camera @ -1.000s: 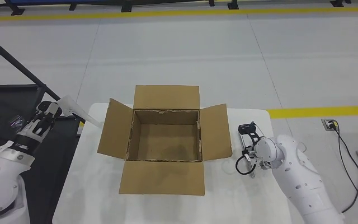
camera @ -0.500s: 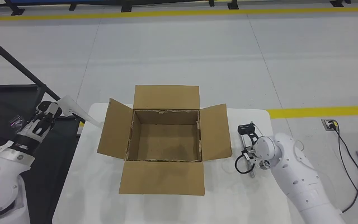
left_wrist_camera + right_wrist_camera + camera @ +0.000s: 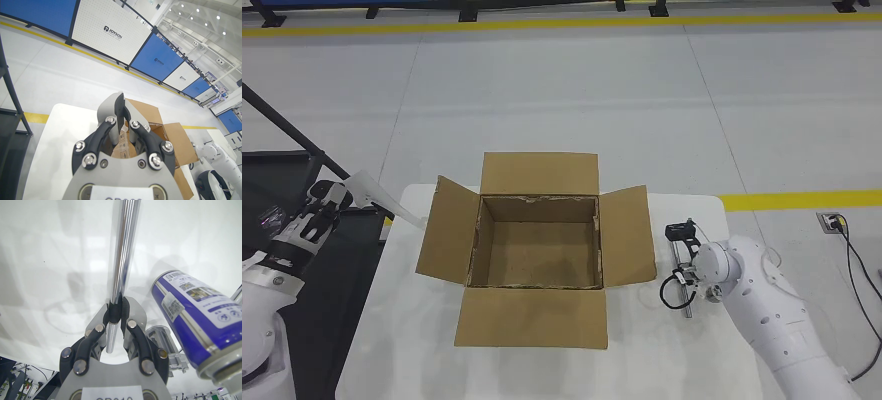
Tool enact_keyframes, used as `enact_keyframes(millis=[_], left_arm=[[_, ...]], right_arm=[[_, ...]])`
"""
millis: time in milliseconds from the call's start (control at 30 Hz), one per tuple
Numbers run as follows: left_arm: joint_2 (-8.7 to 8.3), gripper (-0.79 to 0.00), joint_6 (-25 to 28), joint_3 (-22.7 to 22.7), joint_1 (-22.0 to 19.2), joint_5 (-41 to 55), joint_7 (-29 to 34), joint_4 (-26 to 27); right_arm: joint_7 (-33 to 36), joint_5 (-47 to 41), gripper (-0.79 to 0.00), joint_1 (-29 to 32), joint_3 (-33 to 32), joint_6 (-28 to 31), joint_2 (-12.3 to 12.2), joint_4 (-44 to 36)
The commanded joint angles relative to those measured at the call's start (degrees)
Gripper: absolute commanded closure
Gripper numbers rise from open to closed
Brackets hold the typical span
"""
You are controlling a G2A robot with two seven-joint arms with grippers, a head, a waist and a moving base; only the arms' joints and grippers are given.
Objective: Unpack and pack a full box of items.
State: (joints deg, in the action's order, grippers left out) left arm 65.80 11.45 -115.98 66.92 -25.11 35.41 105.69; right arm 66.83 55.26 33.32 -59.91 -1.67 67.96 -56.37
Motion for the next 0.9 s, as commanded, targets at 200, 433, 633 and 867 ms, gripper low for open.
enact_keyframes(millis=[200, 433, 633, 867], left_arm=[[0.0, 0.0, 0.0, 0.0, 0.0, 0.0, 0.0, 0.0], [0.0, 0.0, 0.0, 0.0, 0.0, 0.0, 0.0, 0.0], [0.0, 0.0, 0.0, 0.0, 0.0, 0.0, 0.0, 0.0], [0.0, 0.0, 0.0, 0.0, 0.0, 0.0, 0.0, 0.0]], right_arm=[[0.57, 0.32, -0.114, -0.66, 0.57, -0.04, 0.31, 0.94], [0.73, 0.6, -0.028, -1.29, 1.01, -0.2, 0.61, 1.93], [-0.8, 0.62, 0.0, -1.36, 0.24, -0.47, 0.54, 1.4], [-5.81, 4.22, 0.0, 2.61, -3.65, -5.89, -0.72, -10.21]])
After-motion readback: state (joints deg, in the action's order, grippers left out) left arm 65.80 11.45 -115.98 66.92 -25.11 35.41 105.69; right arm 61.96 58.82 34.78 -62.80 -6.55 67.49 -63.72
